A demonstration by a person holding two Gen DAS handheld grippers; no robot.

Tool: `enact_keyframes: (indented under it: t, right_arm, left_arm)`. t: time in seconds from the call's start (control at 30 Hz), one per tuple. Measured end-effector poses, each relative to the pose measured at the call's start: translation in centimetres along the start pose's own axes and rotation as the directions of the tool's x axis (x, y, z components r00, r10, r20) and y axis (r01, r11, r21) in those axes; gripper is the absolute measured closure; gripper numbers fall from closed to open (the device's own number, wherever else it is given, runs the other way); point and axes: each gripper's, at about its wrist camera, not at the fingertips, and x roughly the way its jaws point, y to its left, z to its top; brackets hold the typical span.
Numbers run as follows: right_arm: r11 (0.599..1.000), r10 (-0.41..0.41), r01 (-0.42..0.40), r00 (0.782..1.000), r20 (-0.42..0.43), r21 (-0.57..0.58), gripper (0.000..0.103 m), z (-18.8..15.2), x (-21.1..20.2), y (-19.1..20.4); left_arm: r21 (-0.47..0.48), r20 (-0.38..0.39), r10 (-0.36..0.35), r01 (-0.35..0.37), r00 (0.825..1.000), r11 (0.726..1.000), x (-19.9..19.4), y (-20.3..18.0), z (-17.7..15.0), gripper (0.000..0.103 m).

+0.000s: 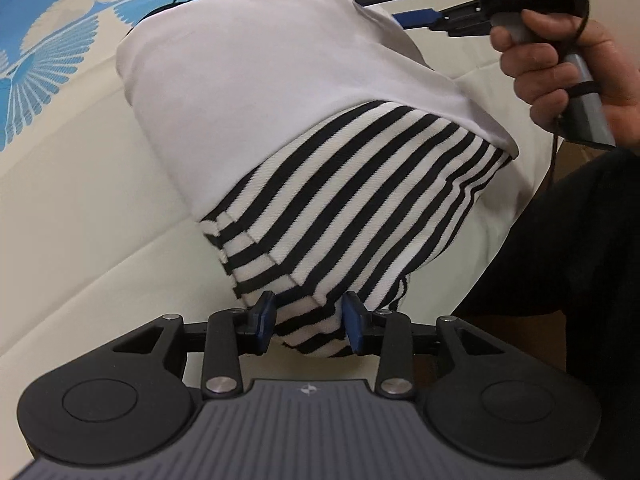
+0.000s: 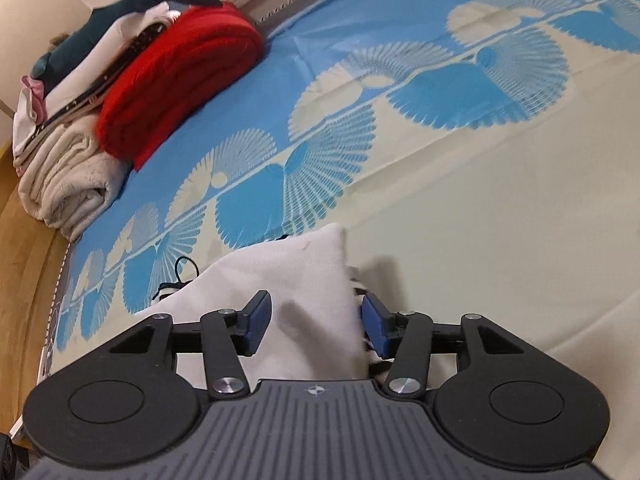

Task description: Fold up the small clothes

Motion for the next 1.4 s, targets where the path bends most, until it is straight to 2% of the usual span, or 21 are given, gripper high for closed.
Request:
enact_keyframes:
  t: [0.03, 0.07, 0.17, 0.23, 0.33, 0.4, 0.5, 0.57, 0.67, 0.8, 0.87, 0.9, 0.93, 0.97, 1.0, 1.1, 1.2, 1.23, 1.3, 1.33, 1.4]
  right_arm:
    - [1.000, 0.008, -0.008, 1.000, -0.012, -0.008, 0.064, -0.1, 0.4, 0.3]
    - [1.000, 0.003, -0.003, 1.000, -0.009, -0.028, 0.103, -0.2, 0.5, 0.7]
    - [0.999, -0.010, 0.014, 0.992, 0.125, -0.030, 0.101, 0.3, -0.9, 1.2]
    - [0.999, -0.048, 0.053, 0.970, 0.237, -0.014, 0.102, 0.6, -2.3, 1.0]
    - [0.966, -0.234, 0.250, 0.954, 0.187, -0.063, 0.101, 0.5, -0.8, 0.8]
    - [0.949, -0.280, 0.295, 0.950, 0.135, -0.107, 0.099, 0.1, 0.4, 0.8]
    - [0.939, -0.298, 0.320, 0.940, 0.164, -0.127, 0.089, -0.1, -0.7, 1.1]
    - [0.955, -0.248, 0.272, 0.950, 0.191, -0.115, 0.069, -0.6, -2.4, 1.0]
    - [0.978, -0.085, 0.111, 0.985, 0.150, -0.177, 0.068, -1.2, -4.5, 1.2]
    - [0.933, 0.108, -0.108, 0.994, -0.021, -0.345, 0.070, -3.4, -5.9, 2.2]
    - [0.889, 0.054, -0.111, 0.989, -0.138, -0.445, 0.071, -5.1, -5.1, 2.6]
    - [0.859, -0.051, -0.052, 0.981, -0.186, -0.510, 0.071, -6.2, -3.9, 2.5]
    - [0.820, -0.180, 0.021, 0.958, -0.222, -0.572, 0.067, -7.4, -2.6, 1.8]
    - [0.798, -0.243, 0.050, 0.939, -0.244, -0.600, 0.067, -8.1, -1.9, 1.2]
    - [0.791, -0.253, 0.051, 0.935, -0.249, -0.610, 0.067, -8.3, -1.8, 1.0]
    - [0.821, -0.193, 0.032, 0.955, -0.224, -0.570, 0.067, -7.7, -2.9, 0.7]
    - [0.831, -0.137, -0.004, 0.968, -0.211, -0.557, 0.067, -7.5, -4.2, 0.8]
    - [0.832, -0.130, -0.020, 0.964, -0.231, -0.555, 0.066, -7.7, -4.2, 0.7]
    - [0.823, -0.196, -0.012, 0.932, -0.304, -0.568, 0.064, -8.7, -3.1, -0.3]
    - [0.798, -0.250, 0.010, 0.916, -0.315, -0.603, 0.054, -9.3, -2.6, -0.5]
    - [0.782, -0.274, 0.037, 0.917, -0.290, -0.623, 0.051, -9.1, -2.6, -0.4]
  left_arm:
    - [-0.003, 0.006, 0.003, -0.003, 1.000, 1.000, -0.1, 0.2, 0.0, 0.062]
    - [-0.007, 0.015, 0.007, -0.007, 1.000, 1.000, -0.4, 0.3, 0.1, 0.062]
    - [-0.025, 0.061, 0.002, 0.000, 0.998, 1.000, -1.4, 0.6, 0.4, 0.062]
    - [-0.043, 0.102, -0.028, 0.033, 0.994, 0.999, -2.1, 0.8, 0.7, 0.061]
    - [-0.057, 0.109, -0.039, 0.046, 0.993, 0.997, -2.3, 0.9, 1.0, 0.061]
    - [-0.047, 0.080, -0.017, 0.021, 0.997, 0.999, -1.7, 0.4, 1.2, 0.061]
    - [-0.031, 0.072, 0.001, 0.002, 0.997, 1.000, -1.4, 0.0, 1.1, 0.061]
    - [-0.049, 0.092, -0.015, 0.019, 0.996, 0.999, -1.6, 0.4, 1.0, 0.061]
    - [-0.076, 0.128, -0.020, 0.029, 0.992, 0.997, -2.6, 0.9, 0.9, 0.061]
    - [-0.103, 0.153, 0.001, 0.015, 0.988, 0.995, -3.2, 1.3, 1.1, 0.061]
    - [-0.112, 0.178, 0.002, 0.018, 0.984, 0.993, -3.7, 1.2, 1.2, 0.061]
    - [-0.118, 0.187, 0.000, 0.023, 0.982, 0.993, -3.8, 1.3, 1.3, 0.061]
    - [-0.125, 0.197, -0.003, 0.028, 0.980, 0.992, -4.0, 1.2, 1.4, 0.061]
    - [-0.129, 0.203, -0.007, 0.034, 0.979, 0.991, -4.0, 1.2, 1.6, 0.061]
    - [-0.134, 0.210, -0.016, 0.045, 0.978, 0.990, -4.1, 1.1, 1.7, 0.061]
    - [-0.119, 0.187, -0.055, 0.078, 0.981, 0.990, -3.4, 0.4, 2.0, 0.061]
    - [-0.030, 0.048, -0.020, 0.022, 0.999, 0.999, -0.6, -1.1, 1.9, 0.057]
    - [0.005, -0.006, 0.014, -0.014, 1.000, 1.000, 0.5, -1.5, 1.7, 0.053]
    - [0.054, -0.054, 0.031, -0.028, 0.998, 0.998, 1.5, -2.2, 1.5, 0.048]
    - [0.057, -0.052, 0.025, -0.022, 0.998, 0.998, 1.4, -2.3, 1.6, 0.048]
    - [0.021, -0.037, 0.007, -0.006, 0.999, 1.000, 0.8, -1.7, 2.0, 0.048]
